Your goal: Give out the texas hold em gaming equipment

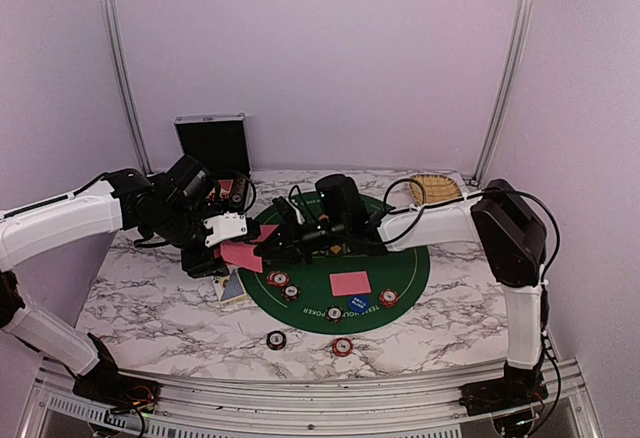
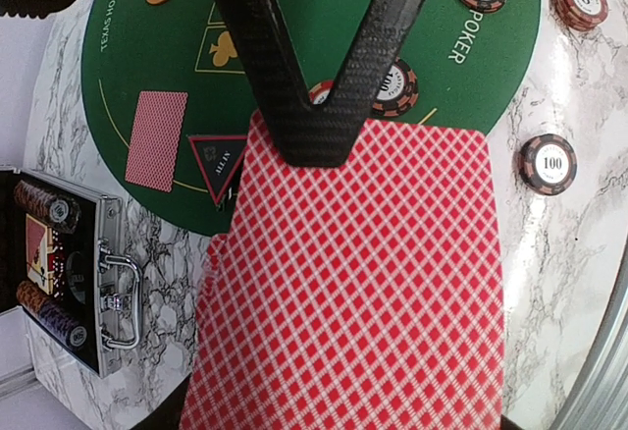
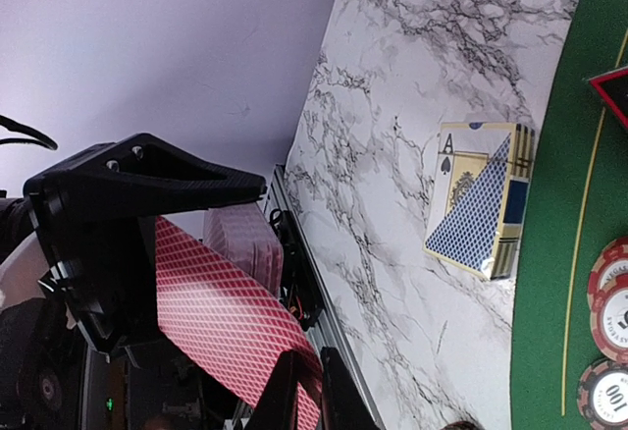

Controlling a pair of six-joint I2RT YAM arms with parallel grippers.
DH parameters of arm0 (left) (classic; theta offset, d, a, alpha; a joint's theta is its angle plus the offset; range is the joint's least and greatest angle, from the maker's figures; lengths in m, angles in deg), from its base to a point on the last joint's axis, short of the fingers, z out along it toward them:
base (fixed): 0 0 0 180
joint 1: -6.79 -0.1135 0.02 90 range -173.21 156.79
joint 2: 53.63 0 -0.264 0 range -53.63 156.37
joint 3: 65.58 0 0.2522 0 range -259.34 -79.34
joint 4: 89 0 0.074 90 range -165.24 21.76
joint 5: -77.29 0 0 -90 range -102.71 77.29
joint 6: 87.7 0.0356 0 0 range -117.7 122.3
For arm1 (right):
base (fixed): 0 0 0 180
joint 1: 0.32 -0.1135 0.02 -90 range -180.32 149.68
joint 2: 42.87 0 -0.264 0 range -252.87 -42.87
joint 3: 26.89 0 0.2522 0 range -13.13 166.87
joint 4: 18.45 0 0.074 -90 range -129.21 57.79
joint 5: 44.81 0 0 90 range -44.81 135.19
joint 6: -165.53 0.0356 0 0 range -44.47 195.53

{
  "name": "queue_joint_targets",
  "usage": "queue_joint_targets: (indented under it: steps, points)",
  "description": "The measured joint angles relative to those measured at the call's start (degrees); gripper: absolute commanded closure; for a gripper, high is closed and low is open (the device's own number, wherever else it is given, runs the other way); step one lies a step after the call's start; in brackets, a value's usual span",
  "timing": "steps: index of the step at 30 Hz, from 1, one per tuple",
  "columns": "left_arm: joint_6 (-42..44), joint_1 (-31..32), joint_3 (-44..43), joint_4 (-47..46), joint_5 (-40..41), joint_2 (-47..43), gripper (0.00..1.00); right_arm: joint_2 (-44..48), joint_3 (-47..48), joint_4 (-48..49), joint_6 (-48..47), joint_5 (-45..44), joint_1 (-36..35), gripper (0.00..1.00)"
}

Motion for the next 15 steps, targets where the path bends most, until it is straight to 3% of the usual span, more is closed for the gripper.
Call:
queue_joint_targets:
  steps: [5, 15]
  points:
    - [0.0, 0.0, 0.1, 0.0, 0.3, 0.0, 1.0, 1.7, -1.5, 1.5, 1.1, 0.0, 1.1, 1.0]
    - [0.0, 0.0, 0.9, -0.4, 0.5, 0.0, 1.0, 4.2, -6.1, 7.3, 5.1, 0.5, 4.0, 1.0]
